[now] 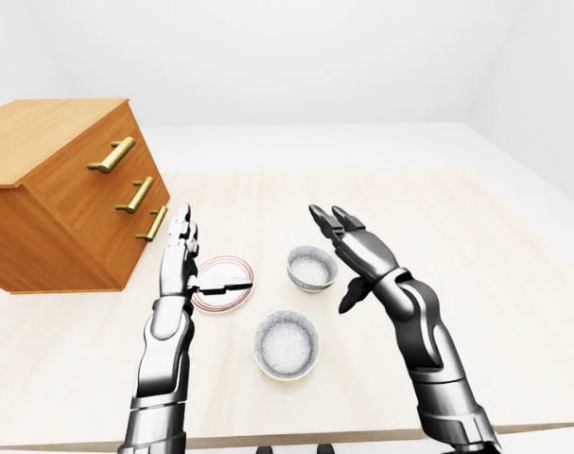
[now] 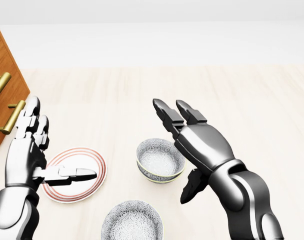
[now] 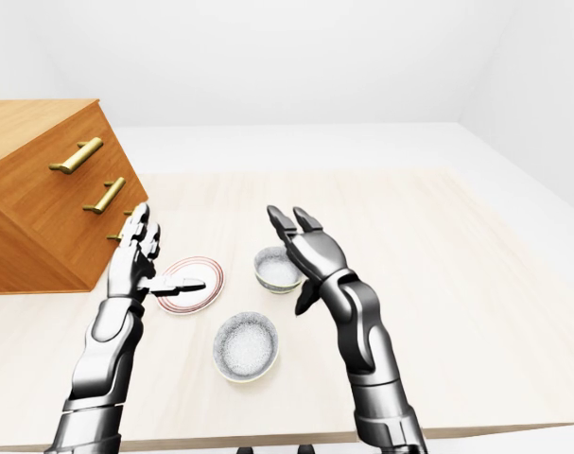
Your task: Stack the bowl at the front on the bowl in the middle.
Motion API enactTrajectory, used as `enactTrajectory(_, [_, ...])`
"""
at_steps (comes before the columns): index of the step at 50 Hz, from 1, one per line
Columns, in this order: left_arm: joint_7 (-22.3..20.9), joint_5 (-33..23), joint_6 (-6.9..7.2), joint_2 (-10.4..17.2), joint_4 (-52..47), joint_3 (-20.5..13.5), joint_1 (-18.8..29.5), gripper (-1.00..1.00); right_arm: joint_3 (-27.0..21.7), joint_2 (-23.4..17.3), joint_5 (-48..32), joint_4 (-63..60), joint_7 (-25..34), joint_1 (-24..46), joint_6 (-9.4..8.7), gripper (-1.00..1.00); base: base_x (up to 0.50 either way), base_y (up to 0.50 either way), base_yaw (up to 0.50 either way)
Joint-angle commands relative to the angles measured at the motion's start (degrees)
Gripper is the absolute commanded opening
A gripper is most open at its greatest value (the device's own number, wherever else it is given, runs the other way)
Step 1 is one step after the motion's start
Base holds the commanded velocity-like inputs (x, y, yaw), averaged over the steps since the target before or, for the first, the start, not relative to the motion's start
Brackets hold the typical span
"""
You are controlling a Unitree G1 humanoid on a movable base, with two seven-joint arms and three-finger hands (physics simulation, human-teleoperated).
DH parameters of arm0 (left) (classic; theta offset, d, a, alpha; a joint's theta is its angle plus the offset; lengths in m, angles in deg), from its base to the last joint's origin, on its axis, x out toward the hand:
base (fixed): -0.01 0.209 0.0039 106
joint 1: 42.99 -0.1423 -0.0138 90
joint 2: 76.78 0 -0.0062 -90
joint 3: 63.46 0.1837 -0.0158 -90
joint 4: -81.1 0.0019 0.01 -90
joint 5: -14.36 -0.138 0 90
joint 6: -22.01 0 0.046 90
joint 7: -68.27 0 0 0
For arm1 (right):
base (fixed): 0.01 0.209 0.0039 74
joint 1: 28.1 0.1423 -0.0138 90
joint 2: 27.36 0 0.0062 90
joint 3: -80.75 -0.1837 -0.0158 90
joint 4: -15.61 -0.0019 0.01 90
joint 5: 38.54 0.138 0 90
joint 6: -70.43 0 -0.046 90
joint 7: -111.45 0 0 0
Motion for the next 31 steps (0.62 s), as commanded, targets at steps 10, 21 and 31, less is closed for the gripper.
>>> enactTrajectory(10, [-0.17, 0.51, 0.0, 1.04, -7.74, -1.31, 1.14, 1.0, -6.51, 0.93, 30.01, -6.58, -4.93, 10.41, -7.85, 1.0, 0.0, 0.0, 0.0])
enactTrajectory(21, [-0.16, 0.64, 0.0, 2.03, -13.9, -2.17, 3.22, 1.0, -5.61, 2.13, 45.33, -12.53, -13.83, 8.75, -10.0, 1.0, 0.0, 0.0, 0.0])
enactTrajectory(31, [-0.16, 1.08, 0.0, 3.06, -17.82, -3.19, 4.76, 1.0, -5.44, 2.36, 53.53, -16.37, -20.72, 8.66, -10.0, 1.0, 0.0, 0.0, 0.0])
